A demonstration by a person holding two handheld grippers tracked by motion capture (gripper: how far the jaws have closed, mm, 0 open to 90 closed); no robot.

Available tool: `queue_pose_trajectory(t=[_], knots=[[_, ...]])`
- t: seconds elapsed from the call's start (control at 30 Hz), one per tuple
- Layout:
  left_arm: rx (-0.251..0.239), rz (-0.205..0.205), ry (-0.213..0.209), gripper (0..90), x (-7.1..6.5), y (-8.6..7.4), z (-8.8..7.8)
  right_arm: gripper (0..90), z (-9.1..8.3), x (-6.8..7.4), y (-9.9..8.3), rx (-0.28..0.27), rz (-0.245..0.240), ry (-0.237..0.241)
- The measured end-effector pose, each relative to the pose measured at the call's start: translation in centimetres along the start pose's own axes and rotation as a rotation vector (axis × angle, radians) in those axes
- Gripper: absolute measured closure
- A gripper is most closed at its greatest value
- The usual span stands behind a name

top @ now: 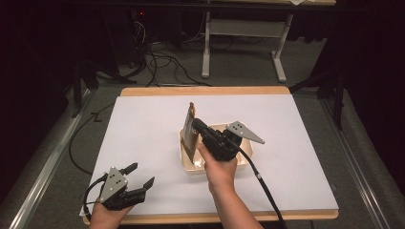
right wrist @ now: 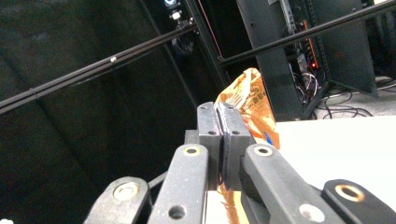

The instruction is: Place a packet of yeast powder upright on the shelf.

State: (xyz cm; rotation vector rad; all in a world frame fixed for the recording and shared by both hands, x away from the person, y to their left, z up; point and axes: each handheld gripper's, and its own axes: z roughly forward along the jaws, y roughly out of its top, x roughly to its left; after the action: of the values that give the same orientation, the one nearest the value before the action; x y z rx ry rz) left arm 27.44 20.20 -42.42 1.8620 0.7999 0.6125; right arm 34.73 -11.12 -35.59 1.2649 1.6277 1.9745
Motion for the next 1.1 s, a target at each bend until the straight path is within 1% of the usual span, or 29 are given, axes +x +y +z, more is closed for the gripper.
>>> queue_pose_trajectory(t=[0.27,0.73,0.83,1.03,1.1], knots=[[0.002,0.000,-0.001,27.2,0.0,0.0,0.0,90.0,0.5,-0.5,-0.9,0.025,0.005,-0.014],[0.004,0.002,-0.002,27.2,0.0,0.0,0.1,89.4,0.7,-1.9,-2.4,0.073,0.003,-0.037],[0.005,0.003,-0.002,27.2,0.0,0.0,0.1,88.9,0.6,-2.2,-2.6,0.086,0.008,-0.036],[0.005,0.006,-0.002,27.2,0.0,0.0,0.1,88.1,0.6,-2.3,-2.6,0.090,0.006,-0.033],[0.005,0.005,-0.002,27.2,0.0,0.0,0.1,85.3,0.6,-2.3,-2.4,0.090,0.003,-0.027]])
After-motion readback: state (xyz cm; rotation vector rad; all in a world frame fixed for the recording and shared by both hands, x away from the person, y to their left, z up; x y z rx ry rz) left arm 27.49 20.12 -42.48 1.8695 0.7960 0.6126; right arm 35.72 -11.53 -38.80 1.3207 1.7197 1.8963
